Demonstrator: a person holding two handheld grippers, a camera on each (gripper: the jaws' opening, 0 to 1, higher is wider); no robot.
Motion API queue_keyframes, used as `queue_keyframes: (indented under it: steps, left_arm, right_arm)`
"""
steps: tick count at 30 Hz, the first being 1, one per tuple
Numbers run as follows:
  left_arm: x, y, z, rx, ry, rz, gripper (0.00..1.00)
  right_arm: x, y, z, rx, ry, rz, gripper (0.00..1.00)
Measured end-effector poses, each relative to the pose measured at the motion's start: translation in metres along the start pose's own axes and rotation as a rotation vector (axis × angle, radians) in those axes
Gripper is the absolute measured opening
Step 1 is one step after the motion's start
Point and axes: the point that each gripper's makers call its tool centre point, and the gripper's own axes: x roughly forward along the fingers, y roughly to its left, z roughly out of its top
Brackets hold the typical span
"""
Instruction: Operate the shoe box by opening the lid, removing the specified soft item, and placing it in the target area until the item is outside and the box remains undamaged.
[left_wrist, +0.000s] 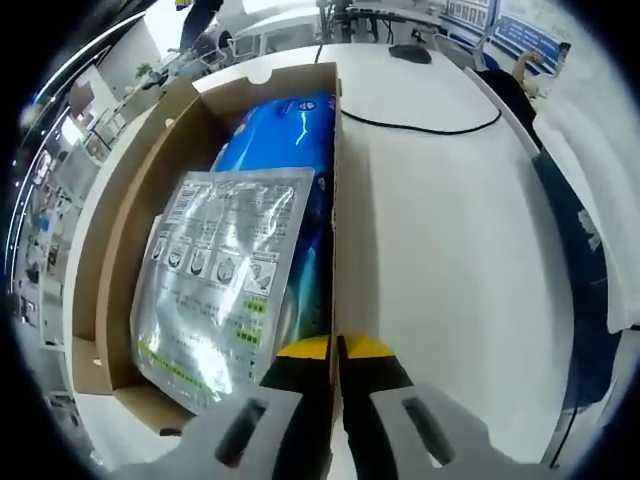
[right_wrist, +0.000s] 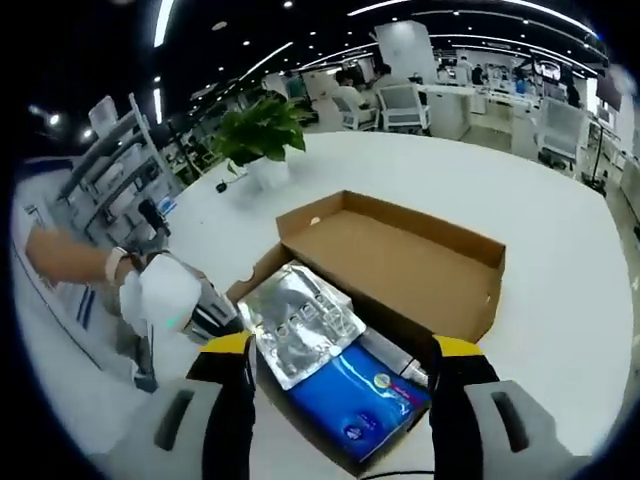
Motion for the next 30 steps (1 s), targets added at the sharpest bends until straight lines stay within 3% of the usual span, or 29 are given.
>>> queue_keyframes:
  steps: [7, 15, 30]
  left_arm:
    - [0.0, 0.0, 0.0, -0.001, -0.002, 0.001, 0.01]
    - [0.0, 0.0, 0.0, -0.003, -0.003, 0.003, 0.01]
    - [-0.001, 0.001, 0.0, 0.001, -0.005, 0.004, 0.01]
  right_arm:
    - [0.025, 0.011, -0.016, 0.023, 0.038, 0.037, 0.7]
    - [0.055, 0.009, -0.03, 0.047, 0.065, 0.061, 0.69]
    - [0.094, 0.001, -0.032, 0.092, 0.098, 0.081, 0.67]
